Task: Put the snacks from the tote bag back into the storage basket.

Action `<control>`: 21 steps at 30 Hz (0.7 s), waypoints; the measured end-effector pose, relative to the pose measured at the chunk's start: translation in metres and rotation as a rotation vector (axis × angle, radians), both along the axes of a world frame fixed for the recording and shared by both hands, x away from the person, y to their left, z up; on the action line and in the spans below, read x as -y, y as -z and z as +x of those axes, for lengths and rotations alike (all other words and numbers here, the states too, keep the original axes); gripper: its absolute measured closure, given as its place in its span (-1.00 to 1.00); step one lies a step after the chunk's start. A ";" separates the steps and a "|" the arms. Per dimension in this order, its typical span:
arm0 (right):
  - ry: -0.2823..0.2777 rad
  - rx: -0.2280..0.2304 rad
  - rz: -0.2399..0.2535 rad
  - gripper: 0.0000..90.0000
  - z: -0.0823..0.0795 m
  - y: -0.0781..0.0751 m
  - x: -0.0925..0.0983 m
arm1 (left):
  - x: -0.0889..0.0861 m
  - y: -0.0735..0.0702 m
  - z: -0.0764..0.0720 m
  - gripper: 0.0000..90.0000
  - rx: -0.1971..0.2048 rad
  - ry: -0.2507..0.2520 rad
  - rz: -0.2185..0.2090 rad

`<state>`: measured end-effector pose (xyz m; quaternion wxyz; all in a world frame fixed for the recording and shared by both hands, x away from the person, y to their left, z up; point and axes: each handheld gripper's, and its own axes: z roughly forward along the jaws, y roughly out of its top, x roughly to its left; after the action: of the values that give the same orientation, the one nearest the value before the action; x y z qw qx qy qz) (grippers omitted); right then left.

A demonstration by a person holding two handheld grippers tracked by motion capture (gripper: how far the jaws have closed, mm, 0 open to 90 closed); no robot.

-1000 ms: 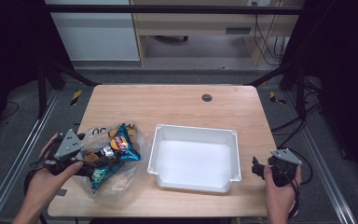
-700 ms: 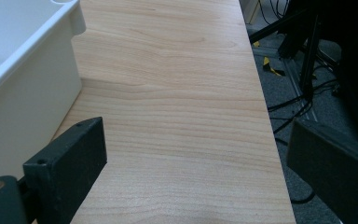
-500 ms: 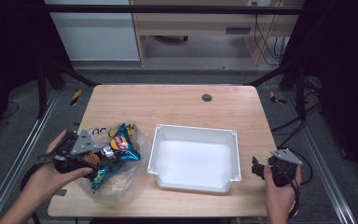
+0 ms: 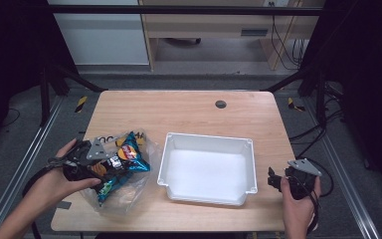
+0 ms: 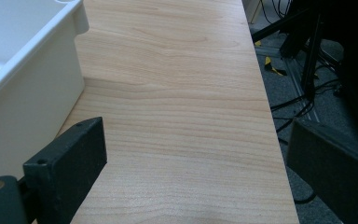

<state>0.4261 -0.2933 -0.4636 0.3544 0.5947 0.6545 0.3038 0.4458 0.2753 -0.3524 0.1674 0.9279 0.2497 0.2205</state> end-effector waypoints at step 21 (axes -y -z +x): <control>-0.007 -0.004 0.005 -0.88 0.000 0.000 -0.001 | -0.003 0.013 0.014 -0.91 -0.075 -0.016 0.036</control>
<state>0.4265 -0.2923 -0.4637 0.3505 0.5939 0.6566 0.3053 0.4601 0.2778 -0.3652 0.1394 0.9364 0.2591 0.1912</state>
